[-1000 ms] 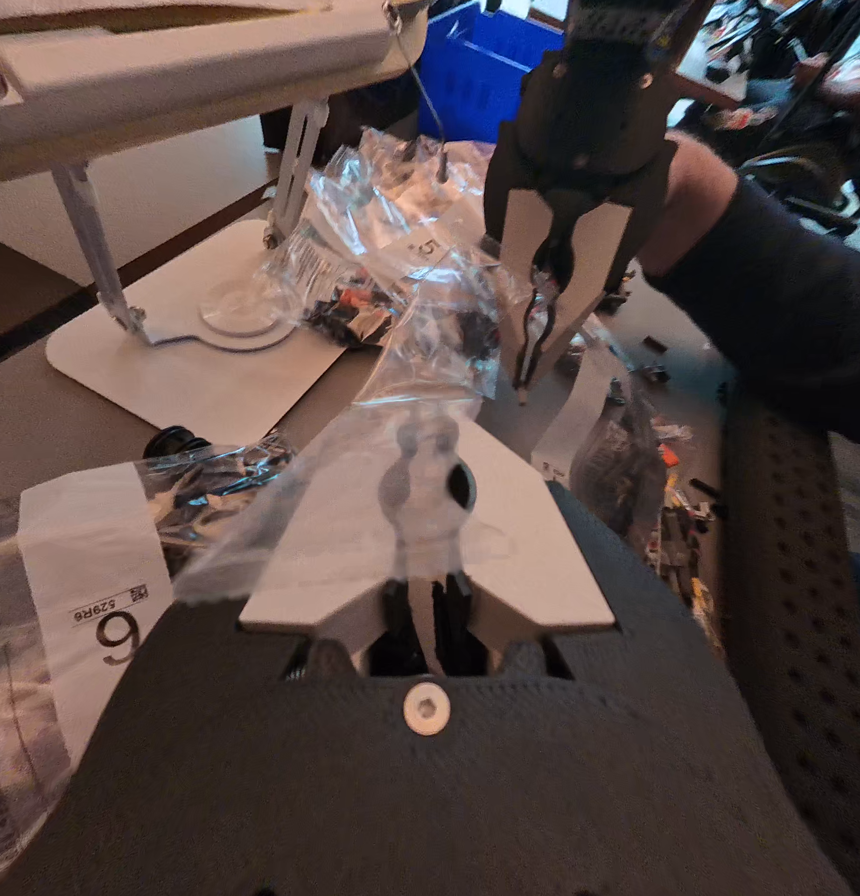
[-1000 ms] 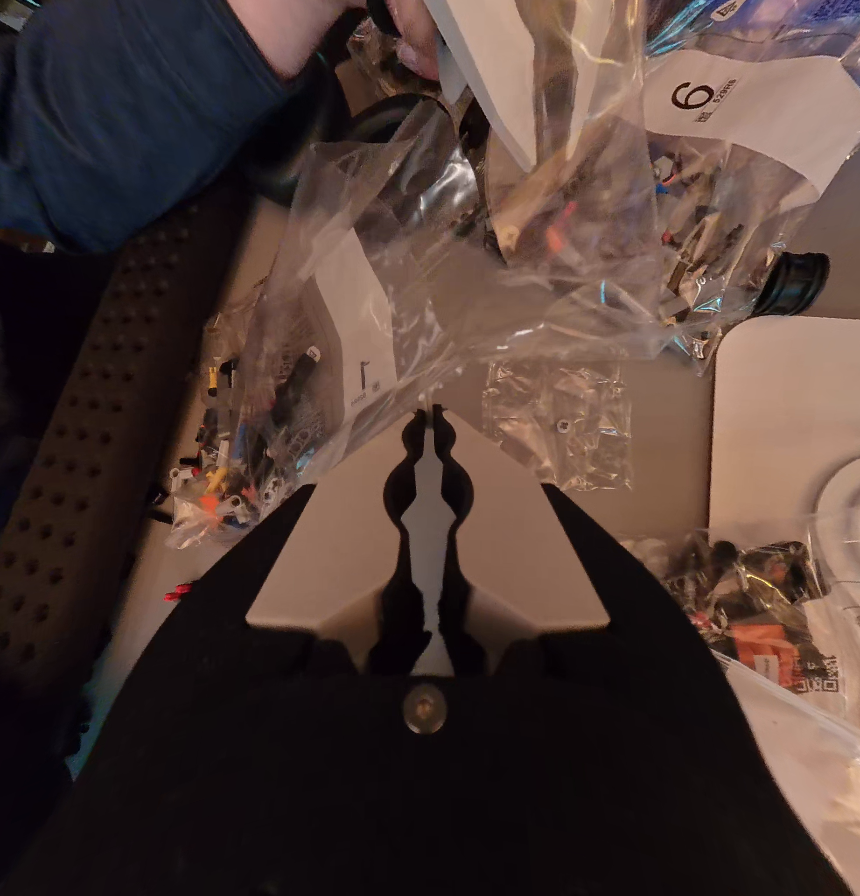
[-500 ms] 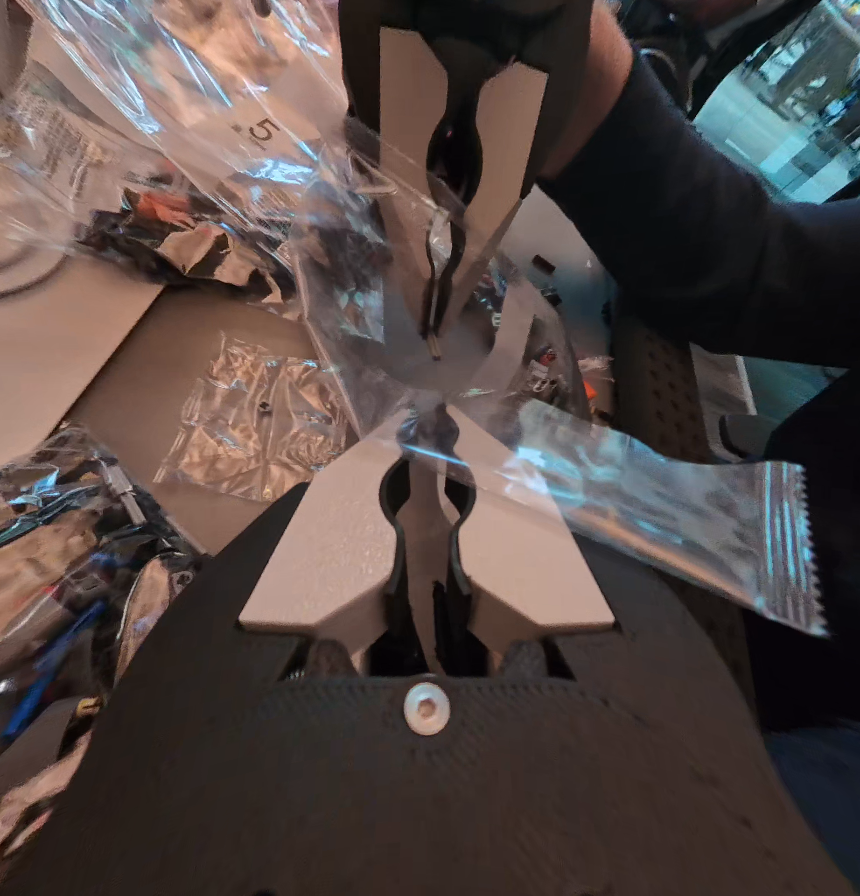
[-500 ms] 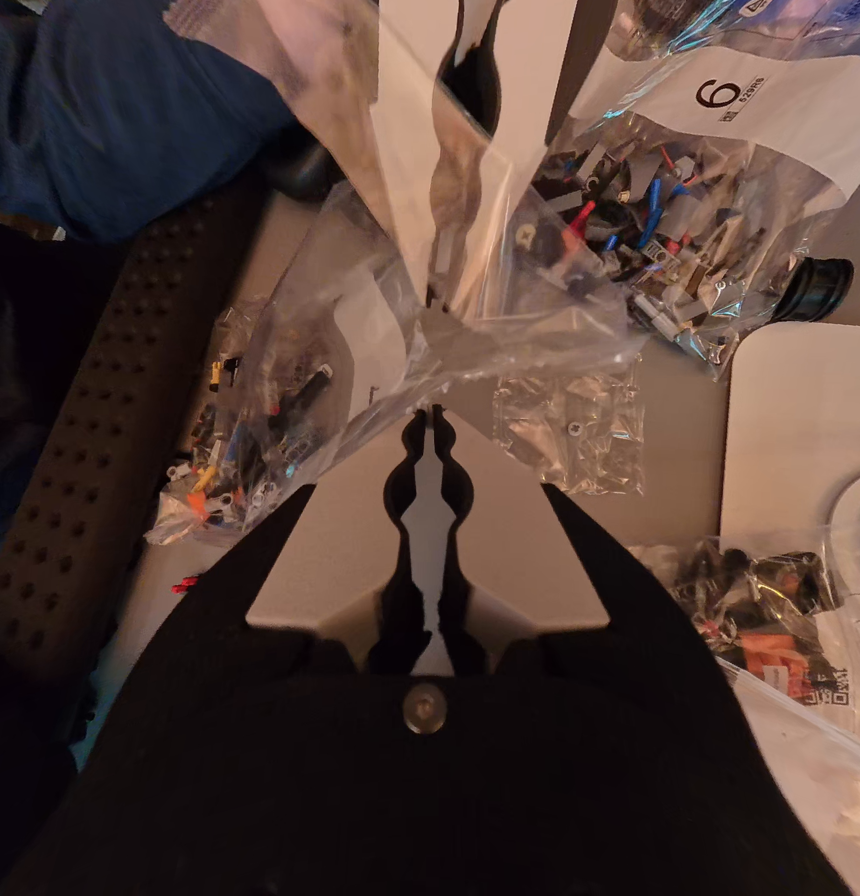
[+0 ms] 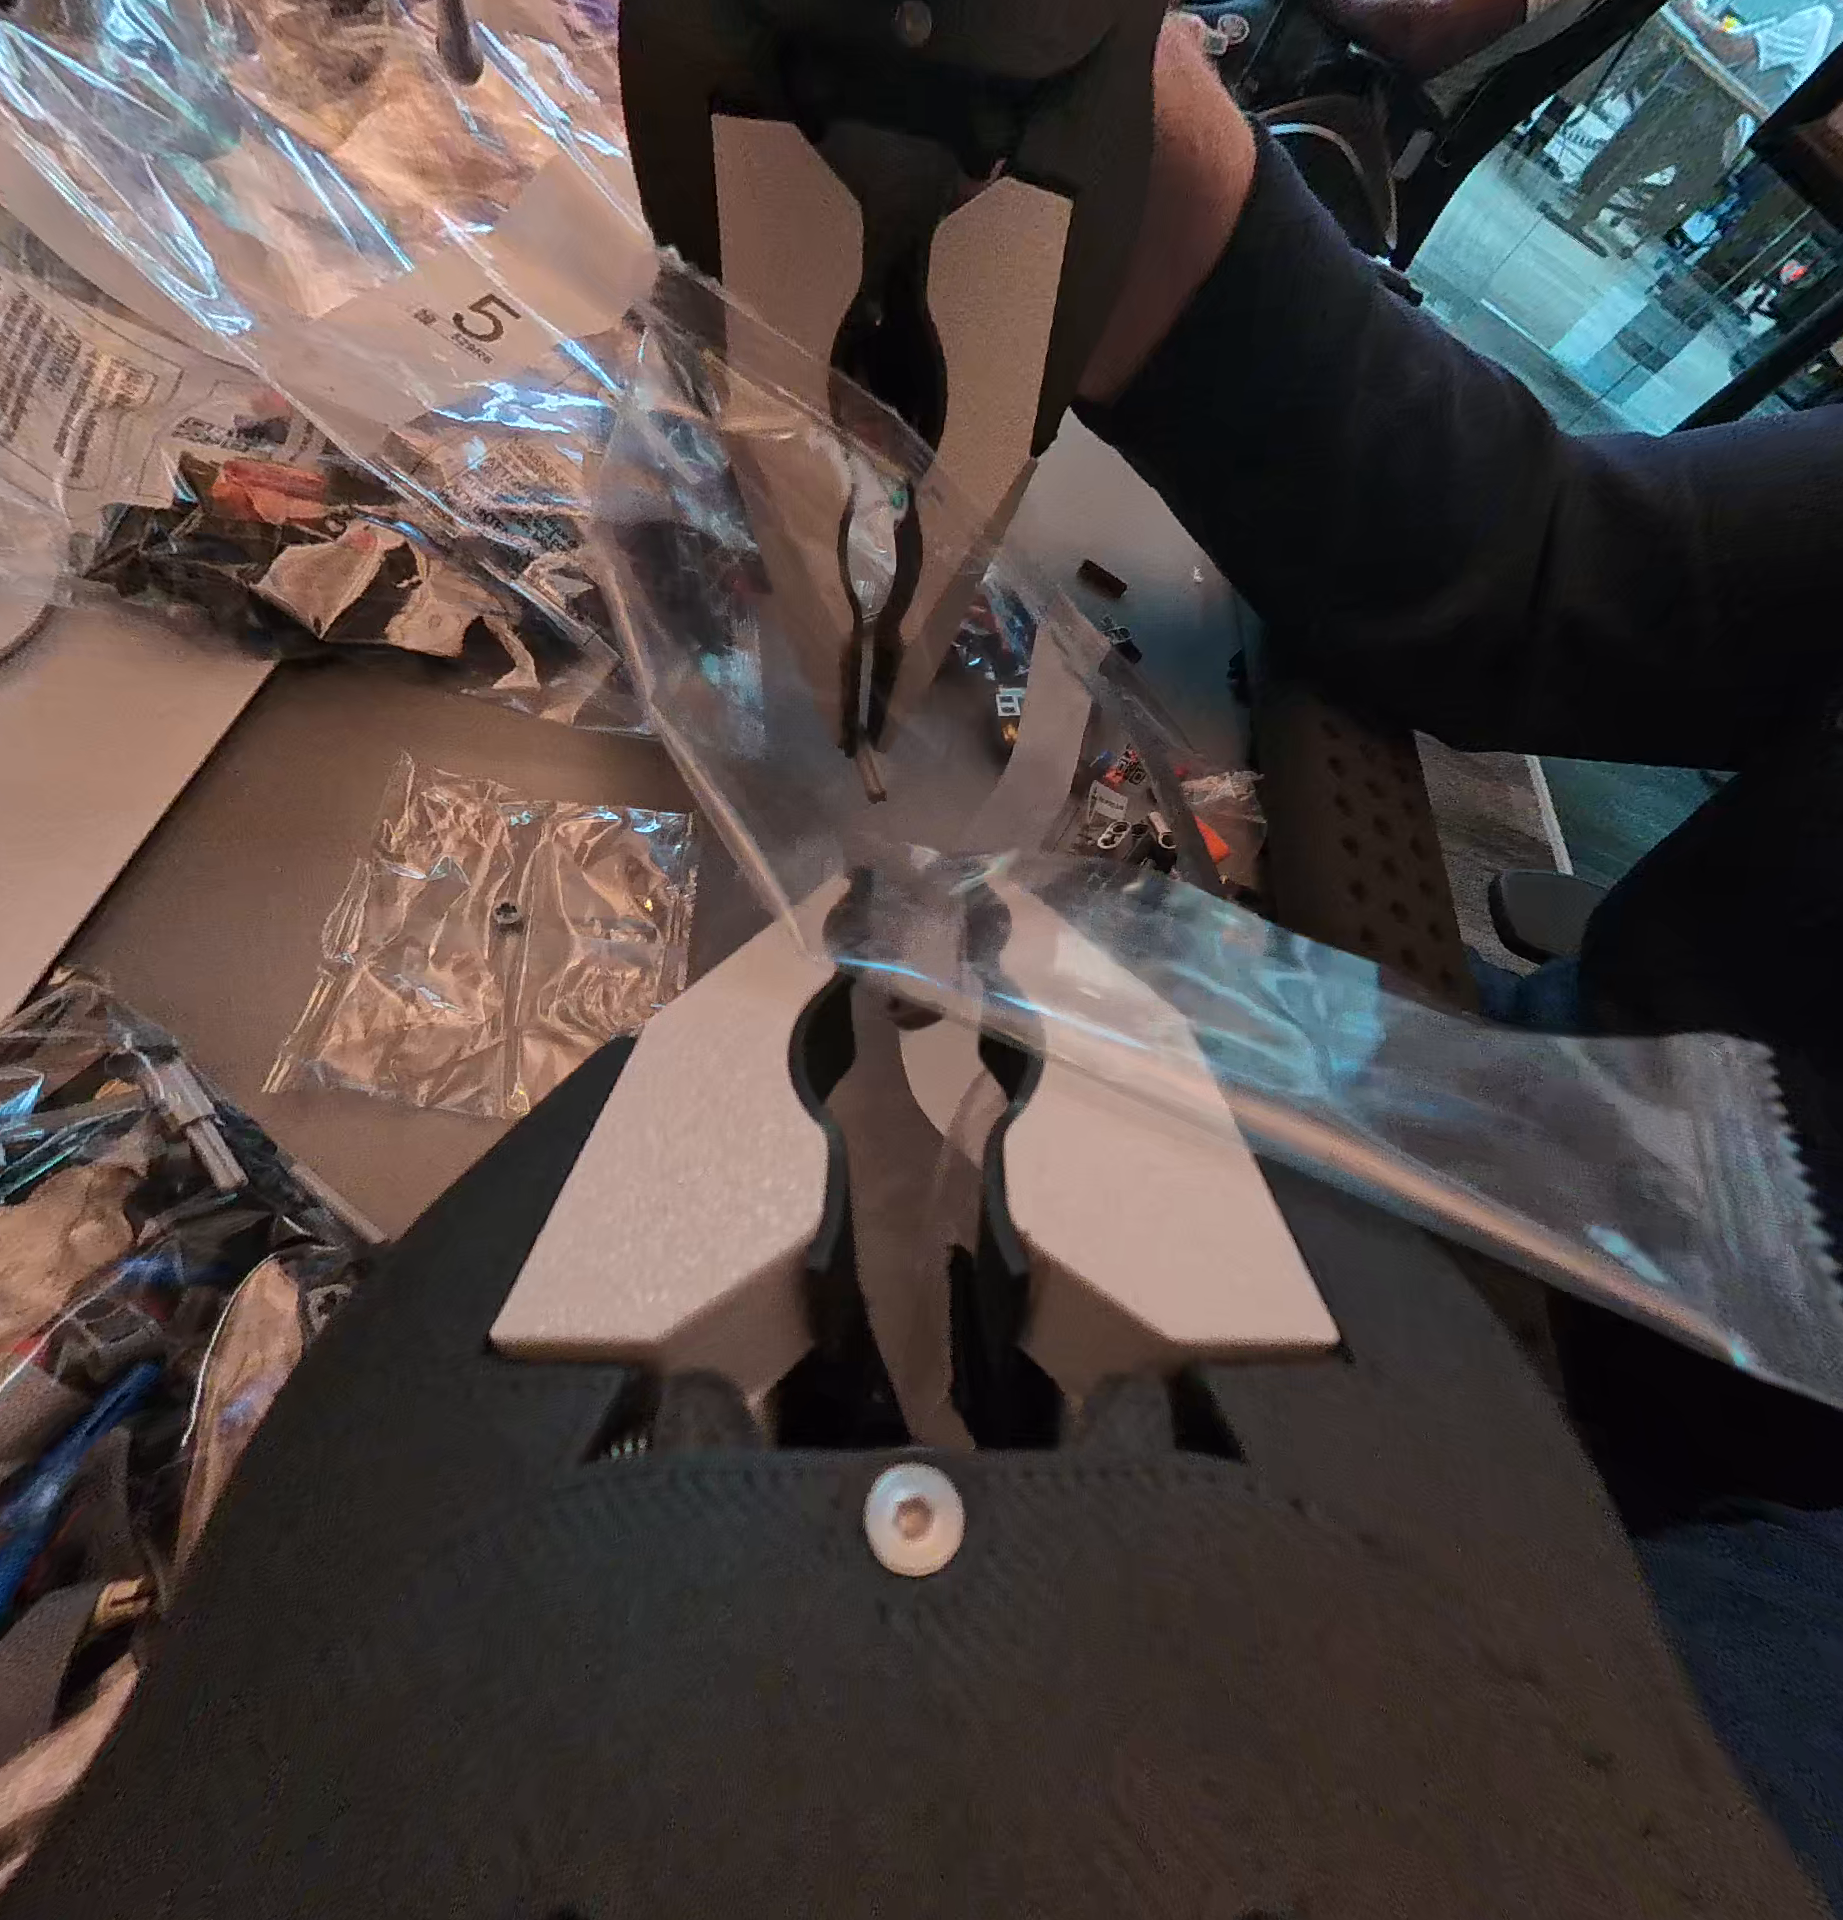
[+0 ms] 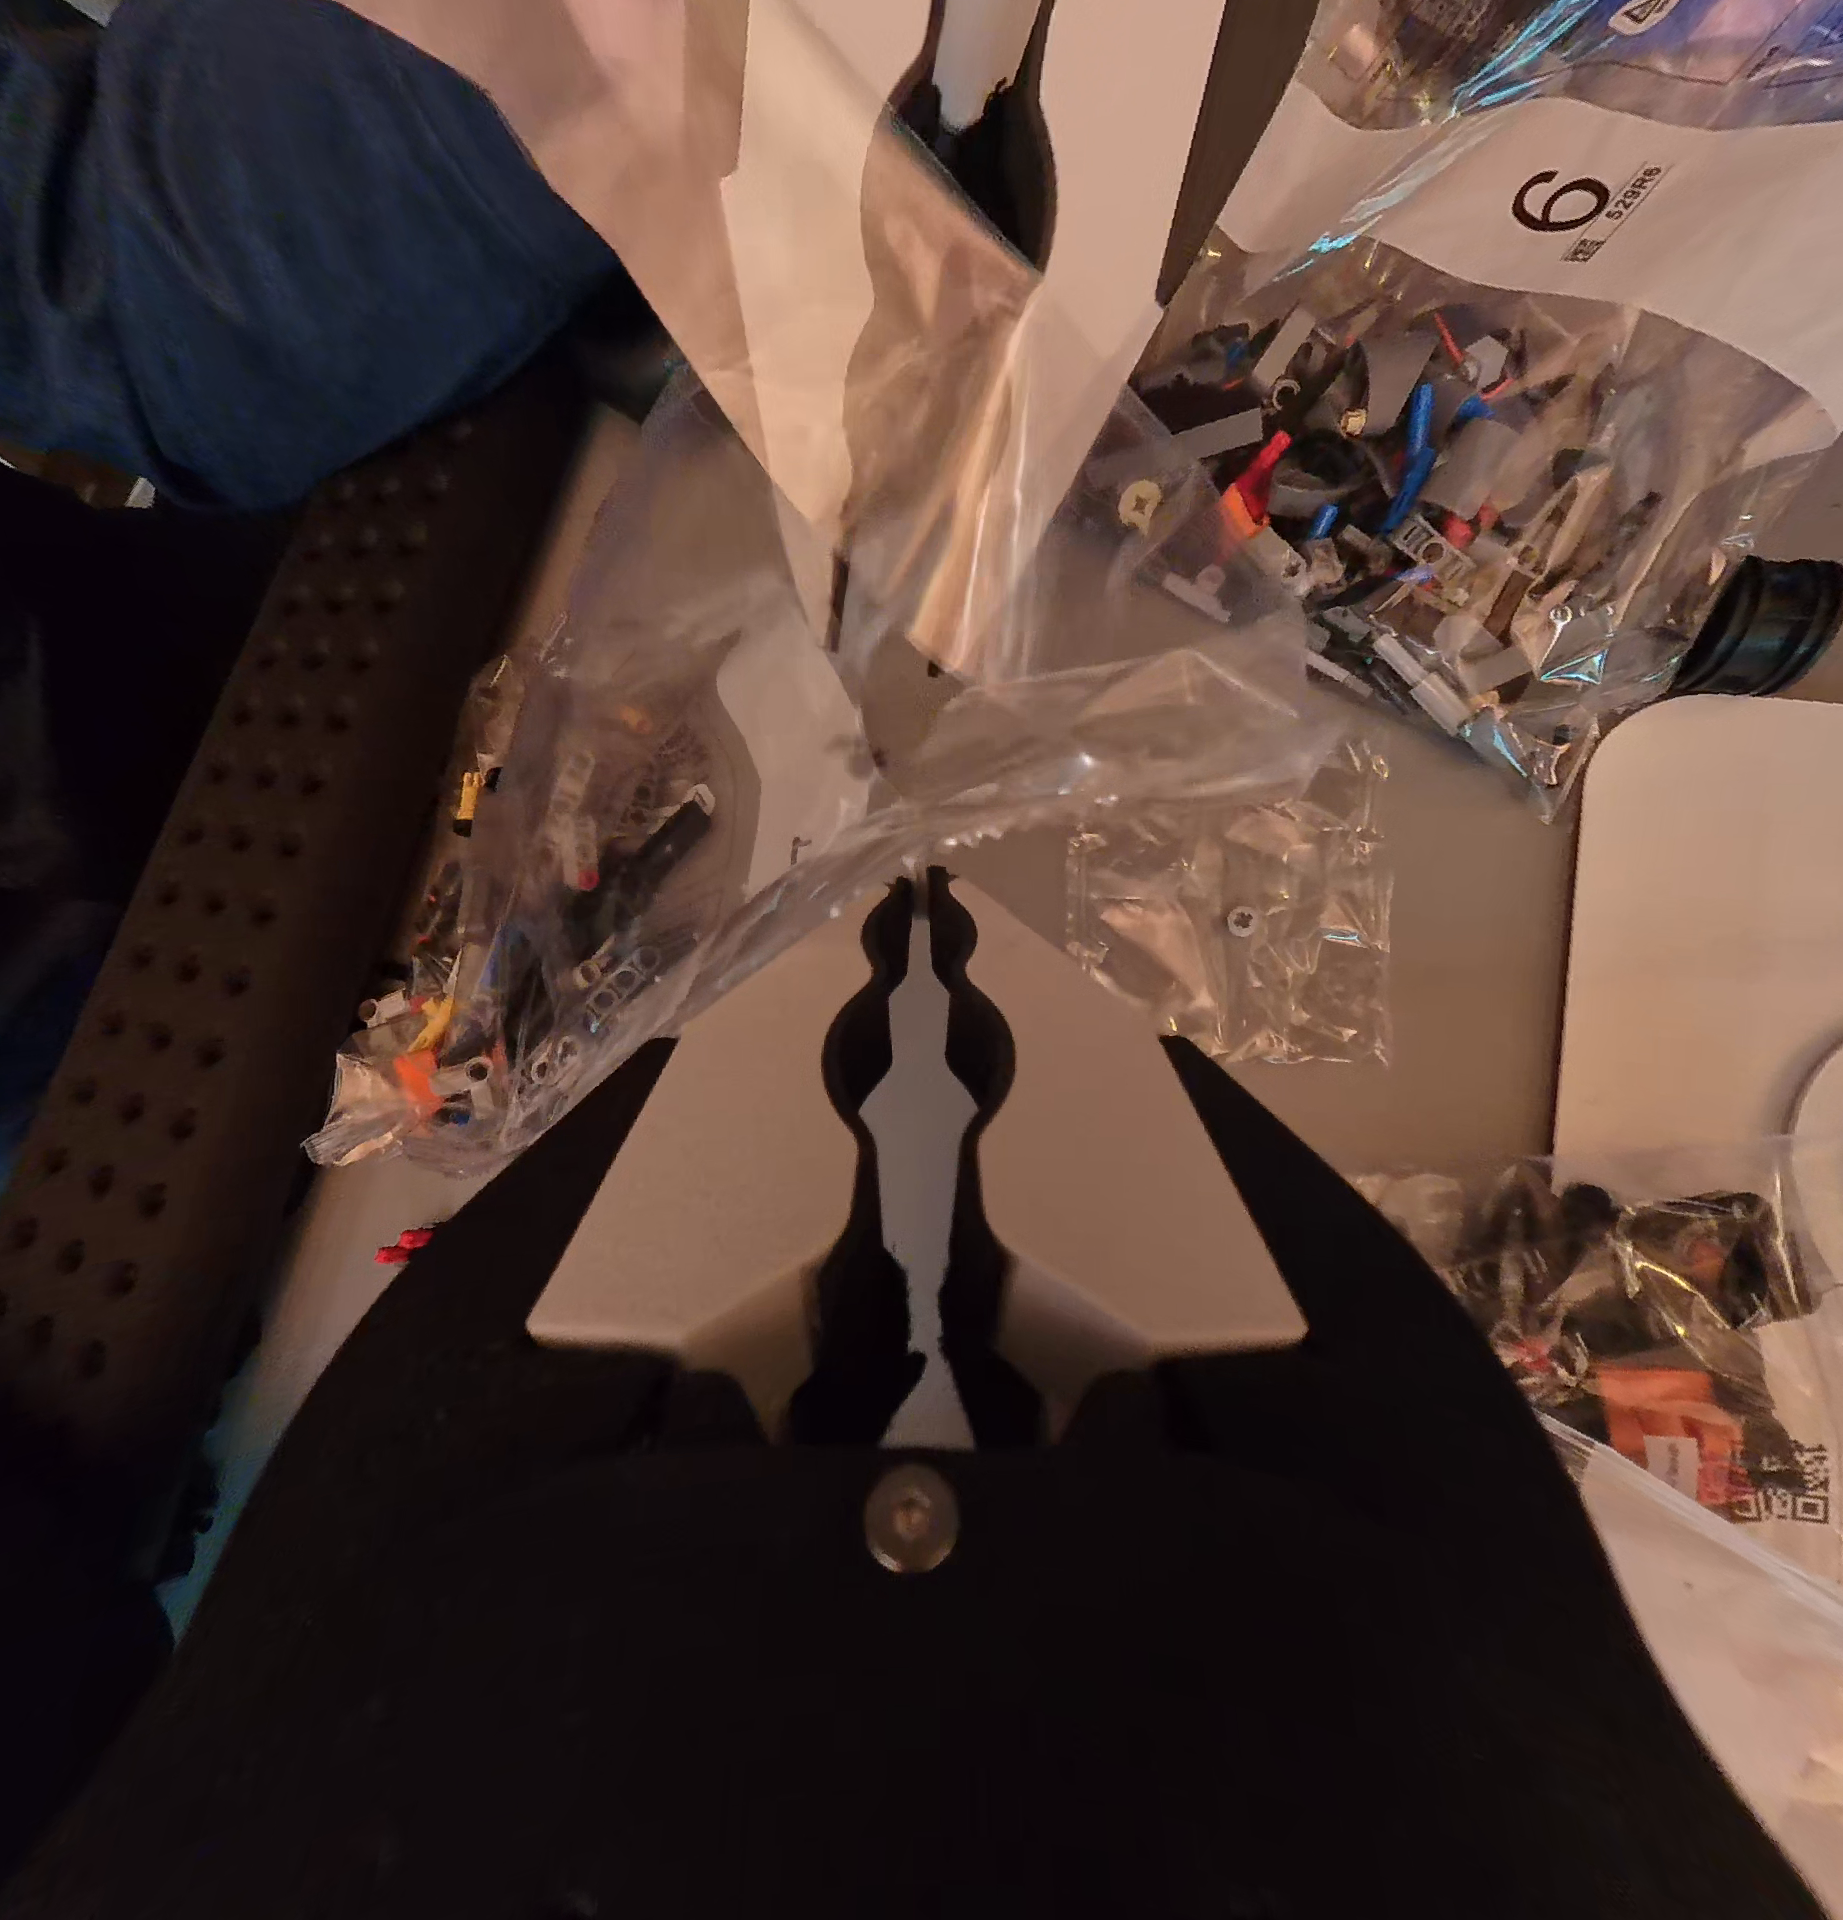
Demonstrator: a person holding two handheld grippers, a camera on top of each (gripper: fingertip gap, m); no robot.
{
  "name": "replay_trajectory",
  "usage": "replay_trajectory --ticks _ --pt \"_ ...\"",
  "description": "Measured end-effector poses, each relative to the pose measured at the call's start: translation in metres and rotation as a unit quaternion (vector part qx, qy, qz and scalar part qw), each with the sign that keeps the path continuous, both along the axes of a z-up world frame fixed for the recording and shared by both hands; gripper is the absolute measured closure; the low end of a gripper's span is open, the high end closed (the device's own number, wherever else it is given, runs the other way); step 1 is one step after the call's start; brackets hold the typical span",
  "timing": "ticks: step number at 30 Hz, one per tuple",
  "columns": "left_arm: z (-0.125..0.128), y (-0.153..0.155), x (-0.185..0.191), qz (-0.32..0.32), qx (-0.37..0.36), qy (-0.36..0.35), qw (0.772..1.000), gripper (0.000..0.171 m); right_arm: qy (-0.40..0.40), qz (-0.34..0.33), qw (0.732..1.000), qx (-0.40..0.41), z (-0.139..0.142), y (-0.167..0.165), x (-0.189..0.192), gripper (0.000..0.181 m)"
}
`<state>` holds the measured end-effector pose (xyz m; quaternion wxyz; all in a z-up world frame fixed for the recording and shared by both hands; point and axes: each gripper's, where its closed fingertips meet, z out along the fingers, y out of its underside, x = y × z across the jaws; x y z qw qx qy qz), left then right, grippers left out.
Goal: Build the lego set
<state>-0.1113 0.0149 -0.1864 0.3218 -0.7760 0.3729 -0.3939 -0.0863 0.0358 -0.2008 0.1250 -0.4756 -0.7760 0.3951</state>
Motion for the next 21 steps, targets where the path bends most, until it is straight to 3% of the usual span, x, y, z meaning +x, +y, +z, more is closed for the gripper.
replay_trajectory --ticks 8,14,17,21 --pt "0.0 0.001 -0.007 0.012 0.006 0.001 1.0 0.138 0.003 0.001 1.0 -0.001 0.002 -0.001 0.0 0.181" --pt "0.002 -0.015 0.003 -0.037 0.021 0.005 0.999 0.131 0.008 0.001 1.0 -0.003 0.005 0.0 0.001 0.181" --pt "0.006 -0.011 0.0 -0.025 0.026 -0.005 0.999 0.136 0.01 -0.001 1.0 -0.003 0.006 0.0 0.001 0.181" --pt "0.011 -0.01 0.002 -0.03 0.047 -0.005 0.998 0.162 0.017 -0.009 1.0 -0.001 0.009 0.003 -0.001 0.181"
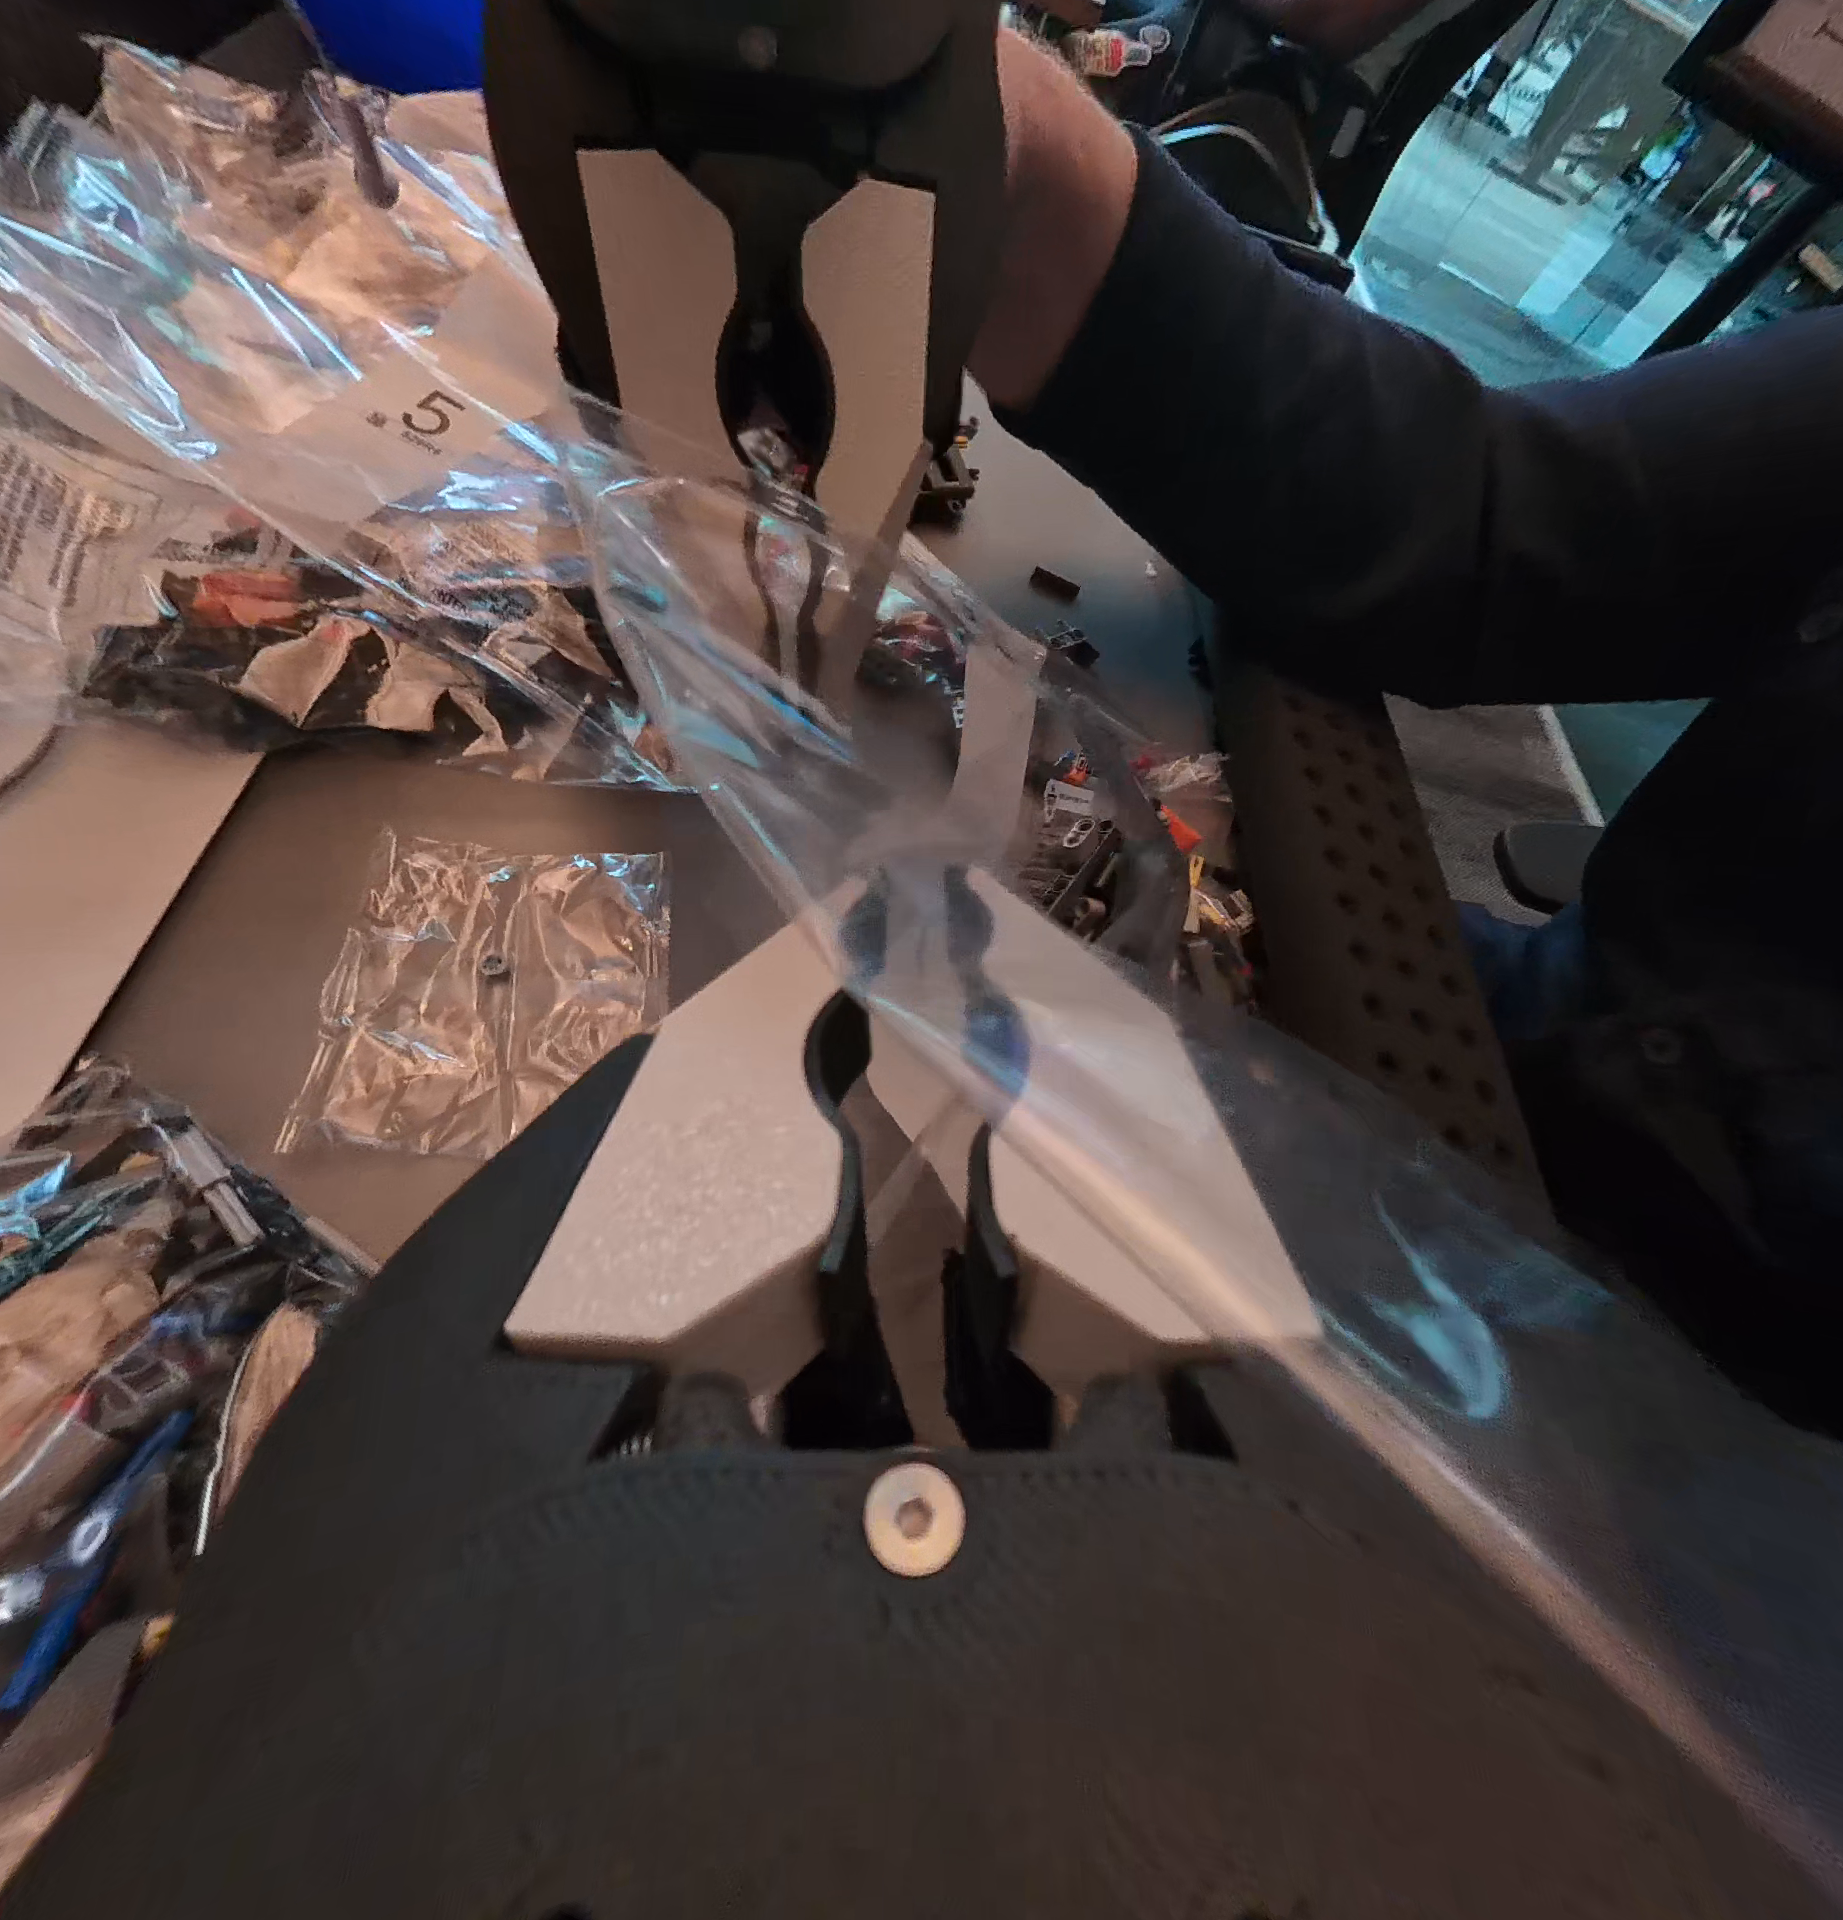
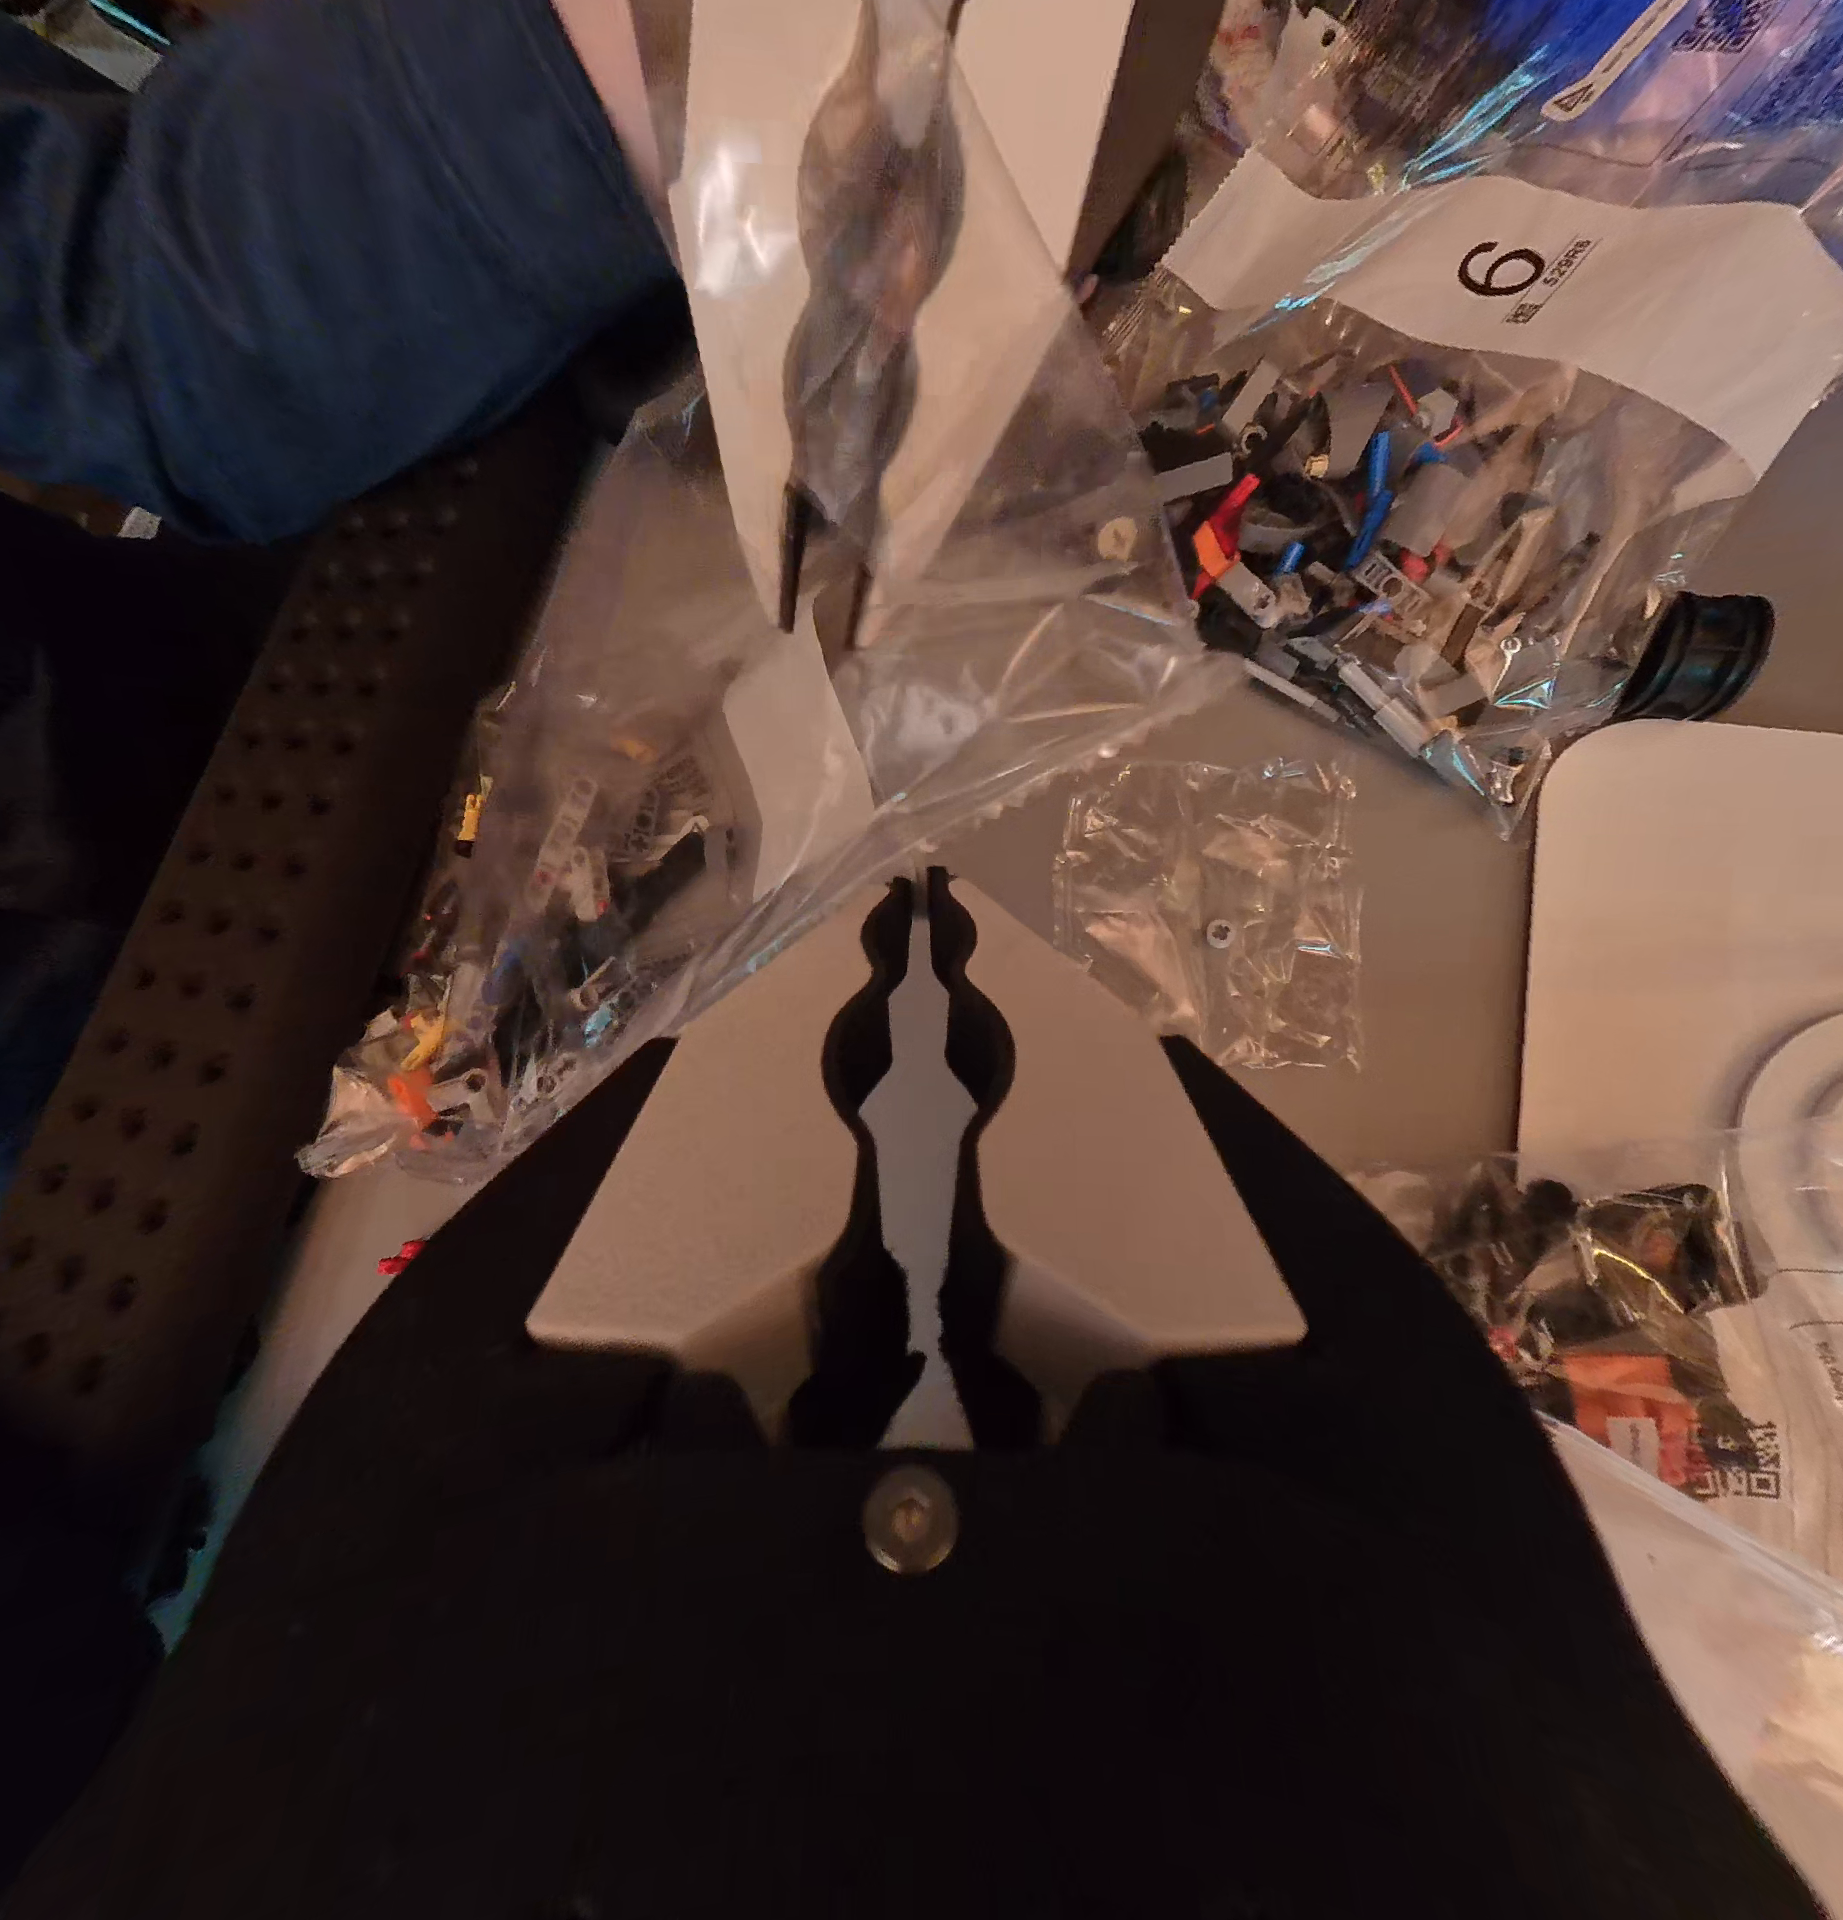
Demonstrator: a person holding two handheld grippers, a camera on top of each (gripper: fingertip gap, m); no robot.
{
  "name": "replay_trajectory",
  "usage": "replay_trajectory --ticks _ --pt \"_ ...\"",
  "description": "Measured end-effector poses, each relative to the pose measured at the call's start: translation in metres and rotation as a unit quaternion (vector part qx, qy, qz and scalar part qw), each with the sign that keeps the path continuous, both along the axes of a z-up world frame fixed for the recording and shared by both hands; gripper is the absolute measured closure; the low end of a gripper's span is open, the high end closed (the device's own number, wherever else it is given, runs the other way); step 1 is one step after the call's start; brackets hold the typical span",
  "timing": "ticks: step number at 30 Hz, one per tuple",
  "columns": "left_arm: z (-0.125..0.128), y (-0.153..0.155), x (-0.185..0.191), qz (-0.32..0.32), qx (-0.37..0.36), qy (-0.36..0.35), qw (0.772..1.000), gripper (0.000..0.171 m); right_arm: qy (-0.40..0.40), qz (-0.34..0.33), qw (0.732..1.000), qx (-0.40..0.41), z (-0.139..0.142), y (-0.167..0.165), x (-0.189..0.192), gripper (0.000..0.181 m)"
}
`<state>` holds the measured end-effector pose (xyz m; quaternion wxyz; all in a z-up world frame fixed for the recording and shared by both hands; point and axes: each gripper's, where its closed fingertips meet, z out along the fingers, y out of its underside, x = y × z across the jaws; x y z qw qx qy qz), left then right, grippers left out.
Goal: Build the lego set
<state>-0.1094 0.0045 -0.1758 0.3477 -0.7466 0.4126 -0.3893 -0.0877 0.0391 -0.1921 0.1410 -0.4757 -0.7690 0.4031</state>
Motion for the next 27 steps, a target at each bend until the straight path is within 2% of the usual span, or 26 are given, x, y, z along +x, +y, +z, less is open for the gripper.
replay_trajectory --ticks 2,8,12,13,16,18,21,25,27 --pt "0.003 0.003 0.002 0.004 0.023 0.008 1.0 0.171 0.004 -0.013 1.0 0.003 0.002 0.004 -0.002 0.181" --pt "0.03 0.001 0.006 0.001 0.102 -0.008 0.995 0.171 0.036 -0.065 0.997 0.003 0.019 0.023 -0.008 0.181" --pt "0.017 0.001 0.005 0.004 0.084 0.03 0.996 0.171 0.038 -0.067 0.997 -0.002 0.02 0.023 -0.008 0.181" --pt "0.015 0.002 0.006 0.004 0.076 0.026 0.997 0.167 0.036 -0.066 0.997 -0.002 0.019 0.023 -0.008 0.181" --pt "0.016 0.007 0.008 0.012 0.07 0.013 0.997 0.137 0.027 -0.062 0.998 0.002 0.015 0.021 -0.009 0.18" --pt "0.018 0.009 0.008 0.018 0.076 0.014 0.997 0.13 0.026 -0.061 0.998 0.003 0.014 0.02 -0.009 0.18" --pt "0.012 0.013 0.008 0.024 0.076 0.03 0.996 0.138 0.03 -0.066 0.997 0.004 0.017 0.023 -0.008 0.181" --pt "0.012 0.015 0.016 0.015 0.098 0.036 0.994 0.171 0.038 -0.076 0.996 0.006 0.021 0.028 -0.008 0.18" --pt "0.013 0.015 0.021 0.008 0.116 0.046 0.992 0.171 0.04 -0.08 0.996 0.008 0.022 0.029 -0.008 0.181"
